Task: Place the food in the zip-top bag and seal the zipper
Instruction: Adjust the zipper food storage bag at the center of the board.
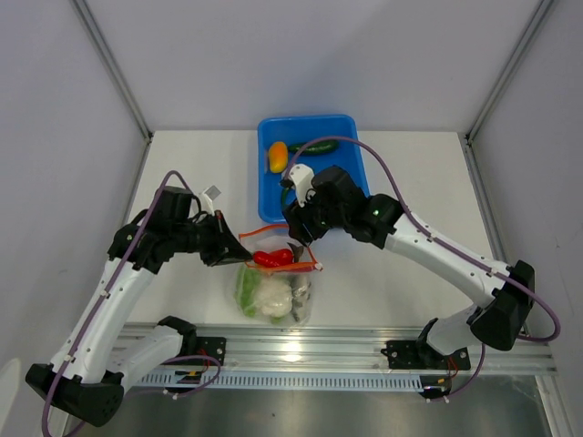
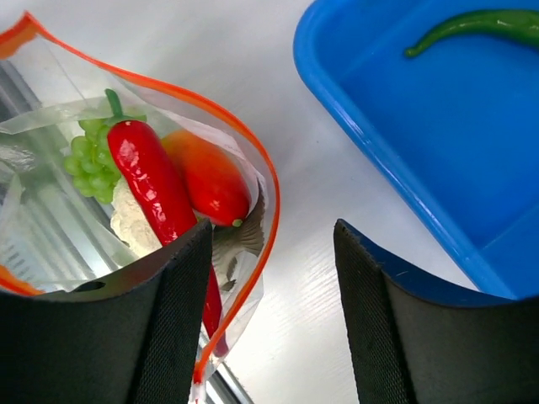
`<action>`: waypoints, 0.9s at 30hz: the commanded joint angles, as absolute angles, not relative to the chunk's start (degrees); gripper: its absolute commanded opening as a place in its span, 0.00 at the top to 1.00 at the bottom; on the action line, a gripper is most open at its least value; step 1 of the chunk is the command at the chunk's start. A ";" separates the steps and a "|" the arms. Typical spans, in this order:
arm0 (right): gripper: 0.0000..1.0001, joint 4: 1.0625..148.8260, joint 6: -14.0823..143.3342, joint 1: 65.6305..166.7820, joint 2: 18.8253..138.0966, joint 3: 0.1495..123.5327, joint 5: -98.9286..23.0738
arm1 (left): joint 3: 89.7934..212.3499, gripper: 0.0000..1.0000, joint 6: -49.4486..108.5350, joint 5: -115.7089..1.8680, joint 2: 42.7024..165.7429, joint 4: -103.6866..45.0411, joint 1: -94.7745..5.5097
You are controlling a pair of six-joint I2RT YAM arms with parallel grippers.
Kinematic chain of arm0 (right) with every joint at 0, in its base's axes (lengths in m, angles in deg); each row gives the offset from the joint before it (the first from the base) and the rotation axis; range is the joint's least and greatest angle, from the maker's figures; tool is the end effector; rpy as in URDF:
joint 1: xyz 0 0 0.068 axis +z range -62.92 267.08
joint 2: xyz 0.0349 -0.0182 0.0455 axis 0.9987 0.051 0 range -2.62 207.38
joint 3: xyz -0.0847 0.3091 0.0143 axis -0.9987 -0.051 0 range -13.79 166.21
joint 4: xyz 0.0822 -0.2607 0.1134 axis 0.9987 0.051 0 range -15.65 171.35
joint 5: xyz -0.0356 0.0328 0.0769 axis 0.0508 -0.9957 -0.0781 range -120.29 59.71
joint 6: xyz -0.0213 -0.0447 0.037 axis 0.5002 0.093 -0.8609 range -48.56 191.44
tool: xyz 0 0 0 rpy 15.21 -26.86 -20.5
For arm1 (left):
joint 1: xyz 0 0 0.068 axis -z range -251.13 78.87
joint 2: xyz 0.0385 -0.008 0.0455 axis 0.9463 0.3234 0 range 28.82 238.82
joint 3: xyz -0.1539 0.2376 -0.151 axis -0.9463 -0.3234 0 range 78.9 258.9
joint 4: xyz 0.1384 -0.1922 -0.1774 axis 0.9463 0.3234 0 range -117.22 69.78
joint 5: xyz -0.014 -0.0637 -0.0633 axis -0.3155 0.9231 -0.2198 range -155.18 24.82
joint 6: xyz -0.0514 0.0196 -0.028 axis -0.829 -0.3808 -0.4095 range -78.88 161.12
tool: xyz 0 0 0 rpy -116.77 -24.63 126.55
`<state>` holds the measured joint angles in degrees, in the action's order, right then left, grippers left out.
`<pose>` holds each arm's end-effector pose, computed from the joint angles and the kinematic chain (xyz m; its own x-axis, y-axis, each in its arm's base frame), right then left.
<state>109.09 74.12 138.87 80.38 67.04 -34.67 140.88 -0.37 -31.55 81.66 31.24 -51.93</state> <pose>0.2209 0.2864 0.4014 -0.3326 -0.4979 -0.8009 -0.8377 0.5460 0.0085 0.1546 -0.0812 0.3817 -0.9437 -0.2555 -0.2099 -0.0140 0.6652 -0.7465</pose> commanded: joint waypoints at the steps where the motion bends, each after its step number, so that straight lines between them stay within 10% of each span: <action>1: 0.40 110.21 73.11 137.79 81.93 66.63 -36.17 | 142.89 0.99 0.78 -30.47 80.76 30.61 -51.97; 11: 0.58 109.95 71.97 137.79 86.06 64.69 -42.85 | 143.15 1.00 0.87 -30.20 80.85 30.70 -51.97; 15: 0.98 109.51 72.06 138.32 87.90 66.61 -40.86 | 143.06 0.99 0.78 -30.20 80.76 30.70 -51.97; 27: 1.00 109.67 73.38 144.21 80.09 75.07 -34.59 | 142.63 0.99 -7.83 -38.45 74.53 31.75 -52.59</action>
